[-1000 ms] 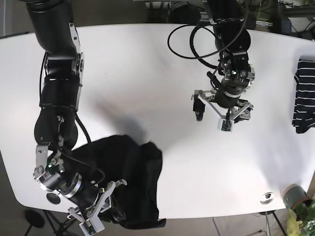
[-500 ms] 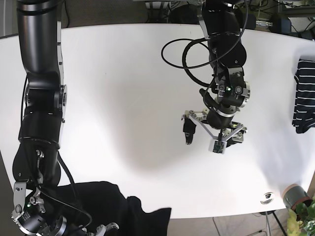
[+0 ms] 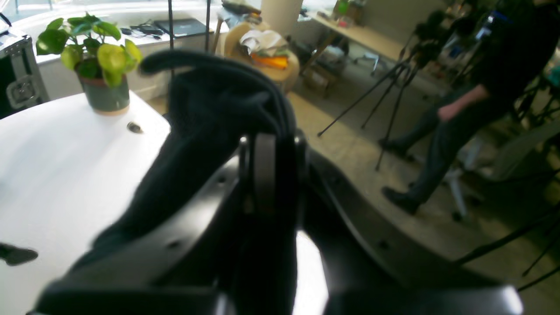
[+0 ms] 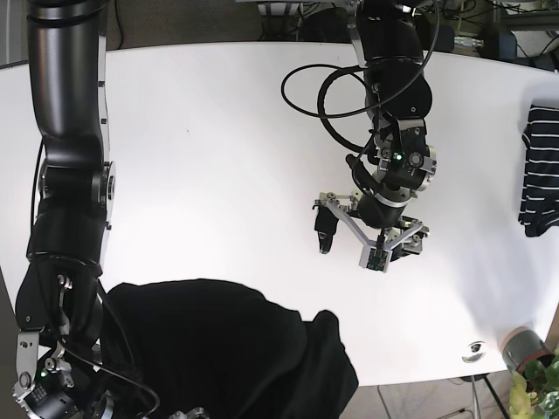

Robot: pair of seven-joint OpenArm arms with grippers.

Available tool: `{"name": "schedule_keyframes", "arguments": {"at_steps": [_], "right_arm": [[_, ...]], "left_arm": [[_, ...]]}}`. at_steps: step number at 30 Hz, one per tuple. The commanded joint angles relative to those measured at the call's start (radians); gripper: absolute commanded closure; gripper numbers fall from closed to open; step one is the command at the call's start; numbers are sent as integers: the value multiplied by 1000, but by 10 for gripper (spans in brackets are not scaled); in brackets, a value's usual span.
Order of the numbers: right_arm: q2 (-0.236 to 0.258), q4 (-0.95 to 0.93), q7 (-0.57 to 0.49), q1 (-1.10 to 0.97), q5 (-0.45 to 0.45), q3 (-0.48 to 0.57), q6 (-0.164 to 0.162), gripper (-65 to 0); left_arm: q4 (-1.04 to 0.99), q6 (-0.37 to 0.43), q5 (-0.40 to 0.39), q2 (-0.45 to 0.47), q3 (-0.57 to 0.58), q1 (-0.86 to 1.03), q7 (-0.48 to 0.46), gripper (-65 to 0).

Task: Fold the T-shirt properly
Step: 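Drag the black garment back toward the table center with the right gripper, then regrasp the black garment's bunched edge with the right gripper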

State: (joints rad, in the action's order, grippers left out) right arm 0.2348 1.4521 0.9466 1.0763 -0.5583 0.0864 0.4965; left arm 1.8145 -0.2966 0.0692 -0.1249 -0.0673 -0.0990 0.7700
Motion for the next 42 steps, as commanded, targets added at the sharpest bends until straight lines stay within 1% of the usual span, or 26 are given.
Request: {"name": "schedule_keyframes", "arguments": {"at_steps": [1,3,7,11,14,16,20,24,27,29,32,37,42], "right_arm": [[-2,17,-19,-3,-16,-4,-5,-21],[-8,19,-18,-44,-16,-6,-5,-21],[-47,49,-18,-144,-16,-10,-5,-21],[-64,62,-22,-256,-15,-14,-5,-21],[-71,86,-28,-348,-10,-20,-11,-22],[-73,112,-28,-417,-10,-53,-11,-25],[-94,126,-28,-517,-10,-99,-11,-48],[-99,160,-28,-628,-9,-136,-12,-106],[-101,167,-28,-701,-12,-158,-12,-162],[-101,170,-30,-736,-9,-161,-12,-187],[-99,177,-70,-804,-7,-162,-12,-225],[-93,180,-153,-918,-7,-162,-14,-277],[-91,183,-159,-1011,-7,-161,-14,-354]], "left_arm": [[15,1,-7,0,-1,-20,-27,-568],[15,1,-7,1,-2,-20,-27,-568],[15,1,-7,20,-2,-14,-27,-567],[15,1,-7,26,-2,-12,-27,-567],[17,1,-7,29,-2,5,-27,-567],[17,1,-7,29,-2,12,-27,-567],[17,1,-7,31,-2,14,-27,-567],[17,1,-7,52,-4,17,-27,-567],[3,1,-9,55,-4,25,-27,-567],[-2,1,-9,57,-4,26,-27,-567],[-6,1,-9,58,-12,29,-27,-567],[-5,-2,-9,70,-64,41,-27,-567],[-6,-2,-9,86,-107,51,-27,-567]]}}
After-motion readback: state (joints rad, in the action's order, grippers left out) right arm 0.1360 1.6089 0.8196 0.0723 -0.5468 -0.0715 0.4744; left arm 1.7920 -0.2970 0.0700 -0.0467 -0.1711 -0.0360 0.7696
